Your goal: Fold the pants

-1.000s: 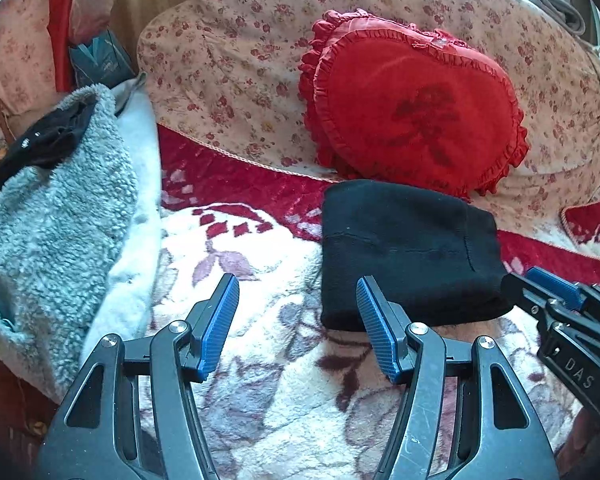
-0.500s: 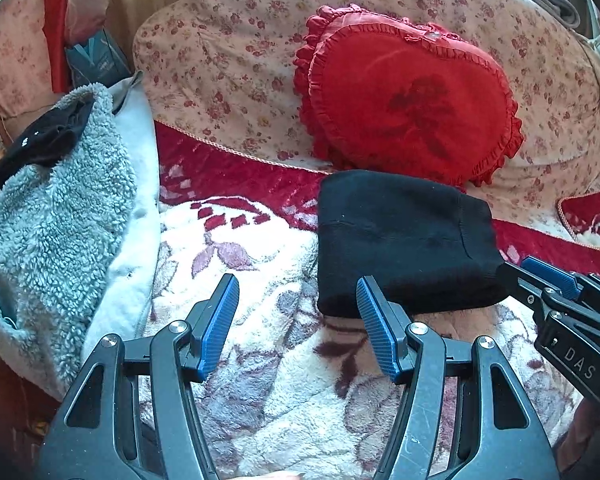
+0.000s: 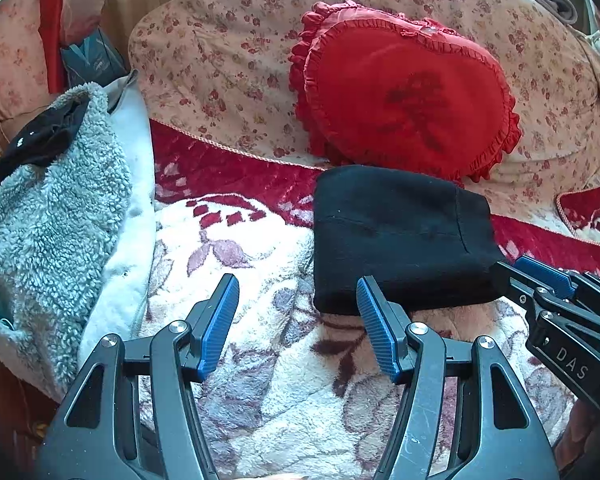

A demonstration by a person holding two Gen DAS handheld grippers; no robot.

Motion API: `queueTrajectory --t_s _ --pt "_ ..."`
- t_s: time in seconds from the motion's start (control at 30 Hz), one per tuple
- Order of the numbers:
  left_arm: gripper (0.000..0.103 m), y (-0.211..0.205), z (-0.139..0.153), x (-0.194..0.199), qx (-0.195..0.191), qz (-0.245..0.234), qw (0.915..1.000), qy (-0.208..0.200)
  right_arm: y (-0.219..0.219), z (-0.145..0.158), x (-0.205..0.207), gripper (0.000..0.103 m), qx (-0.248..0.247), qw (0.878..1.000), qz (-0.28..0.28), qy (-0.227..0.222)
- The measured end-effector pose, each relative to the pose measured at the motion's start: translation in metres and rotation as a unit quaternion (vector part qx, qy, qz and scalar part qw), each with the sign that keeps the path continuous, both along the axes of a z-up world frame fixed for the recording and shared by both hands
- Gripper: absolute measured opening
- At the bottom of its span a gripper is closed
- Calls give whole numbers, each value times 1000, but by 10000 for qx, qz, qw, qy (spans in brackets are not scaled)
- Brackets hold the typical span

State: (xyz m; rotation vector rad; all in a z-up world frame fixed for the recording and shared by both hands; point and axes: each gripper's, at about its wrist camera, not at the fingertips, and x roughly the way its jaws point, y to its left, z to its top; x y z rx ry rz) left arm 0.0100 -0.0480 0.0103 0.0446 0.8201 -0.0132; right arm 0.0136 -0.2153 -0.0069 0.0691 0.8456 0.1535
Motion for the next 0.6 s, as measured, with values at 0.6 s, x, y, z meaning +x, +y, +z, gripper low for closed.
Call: queueTrajectory --t_s 0.6 --pt "61 1 -3 5 -21 -34 10000 51 3 -8 8 33 -45 9999 78 148"
